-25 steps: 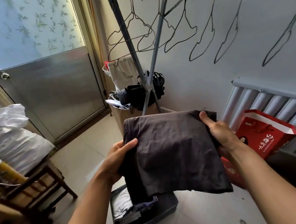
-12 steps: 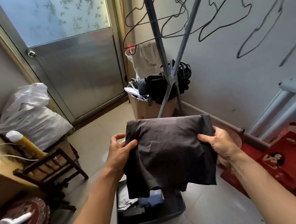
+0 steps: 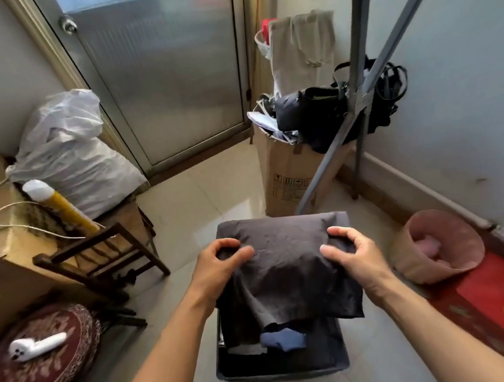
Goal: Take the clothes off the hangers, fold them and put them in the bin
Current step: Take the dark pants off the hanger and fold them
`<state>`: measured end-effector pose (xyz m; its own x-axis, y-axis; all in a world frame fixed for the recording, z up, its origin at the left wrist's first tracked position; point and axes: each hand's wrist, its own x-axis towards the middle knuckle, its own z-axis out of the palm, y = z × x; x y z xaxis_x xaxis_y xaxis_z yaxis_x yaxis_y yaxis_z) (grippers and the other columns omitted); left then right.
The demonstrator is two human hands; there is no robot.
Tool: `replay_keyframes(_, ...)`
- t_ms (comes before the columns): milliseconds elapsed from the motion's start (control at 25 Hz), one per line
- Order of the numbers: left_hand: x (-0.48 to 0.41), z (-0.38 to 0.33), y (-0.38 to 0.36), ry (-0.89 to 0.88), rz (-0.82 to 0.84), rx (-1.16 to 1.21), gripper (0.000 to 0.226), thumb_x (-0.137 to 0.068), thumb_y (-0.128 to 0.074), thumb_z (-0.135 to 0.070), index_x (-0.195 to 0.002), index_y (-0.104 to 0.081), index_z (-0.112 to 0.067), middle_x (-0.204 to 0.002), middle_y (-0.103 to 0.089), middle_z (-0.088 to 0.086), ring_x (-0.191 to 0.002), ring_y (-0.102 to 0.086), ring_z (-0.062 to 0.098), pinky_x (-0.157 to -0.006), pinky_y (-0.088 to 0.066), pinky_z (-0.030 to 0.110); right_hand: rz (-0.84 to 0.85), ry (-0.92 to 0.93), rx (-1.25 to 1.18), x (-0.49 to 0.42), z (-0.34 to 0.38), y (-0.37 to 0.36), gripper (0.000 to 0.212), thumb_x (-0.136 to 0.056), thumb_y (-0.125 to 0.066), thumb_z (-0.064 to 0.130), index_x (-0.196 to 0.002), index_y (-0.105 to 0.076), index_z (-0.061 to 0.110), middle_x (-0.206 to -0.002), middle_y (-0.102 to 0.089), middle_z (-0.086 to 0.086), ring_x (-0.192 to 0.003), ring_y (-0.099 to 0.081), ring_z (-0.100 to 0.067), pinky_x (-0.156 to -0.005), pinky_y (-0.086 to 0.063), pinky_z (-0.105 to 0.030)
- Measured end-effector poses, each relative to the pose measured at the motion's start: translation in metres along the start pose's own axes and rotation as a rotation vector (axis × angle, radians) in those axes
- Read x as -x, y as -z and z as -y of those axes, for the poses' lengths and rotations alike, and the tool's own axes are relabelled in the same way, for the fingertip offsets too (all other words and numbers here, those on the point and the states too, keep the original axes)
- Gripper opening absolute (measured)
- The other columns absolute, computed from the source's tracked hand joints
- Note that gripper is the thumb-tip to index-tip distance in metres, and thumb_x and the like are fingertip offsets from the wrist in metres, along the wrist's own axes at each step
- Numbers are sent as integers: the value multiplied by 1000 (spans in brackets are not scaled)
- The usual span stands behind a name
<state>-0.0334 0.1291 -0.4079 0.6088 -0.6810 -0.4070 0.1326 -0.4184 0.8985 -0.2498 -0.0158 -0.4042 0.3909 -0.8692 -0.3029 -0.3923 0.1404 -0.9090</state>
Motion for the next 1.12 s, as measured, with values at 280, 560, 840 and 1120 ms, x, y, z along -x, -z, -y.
replay_keyframes(280,-73,142,9,46,32,-147,45,-76,-72,5,-111,-60,-21,-108,-62,-1,-93,-62,10,-70,-50,13,113,-70,260,-58,-133,-76,58,-78,-63,-10,-131,-56,13,-126,-58,-5,-115,-53,-14,-96,-38,-20)
replay_keyframes(560,-131,301,-4,178,13,-182,51,-79,-63,13,-116,-59,-21,-108,-60,-5,-93,-60,3,-70,-51,10,191,-172,265,-102,-283,-139,57,-85,-59,-9,-137,-51,13,-130,-53,1,-116,-51,-10,-89,-36,-10)
replay_keyframes(840,-184,422,-17,188,-10,-368,51,-80,-65,8,-119,-57,-24,-122,-54,-2,-113,-54,14,-101,-43,24,186,-194,375,-137,-397,-190,57,-86,-65,3,-139,-50,20,-138,-51,-2,-129,-46,-18,-110,-35,-29)
replay_keyframes(1120,-220,484,-36,137,23,-591,56,-88,-52,4,-138,-41,-17,-133,-37,2,-119,-46,17,-94,-27,12,190,-195,464,-164,-449,-217,61,-90,-60,4,-146,-40,20,-145,-44,-1,-135,-38,-17,-103,-23,-17)
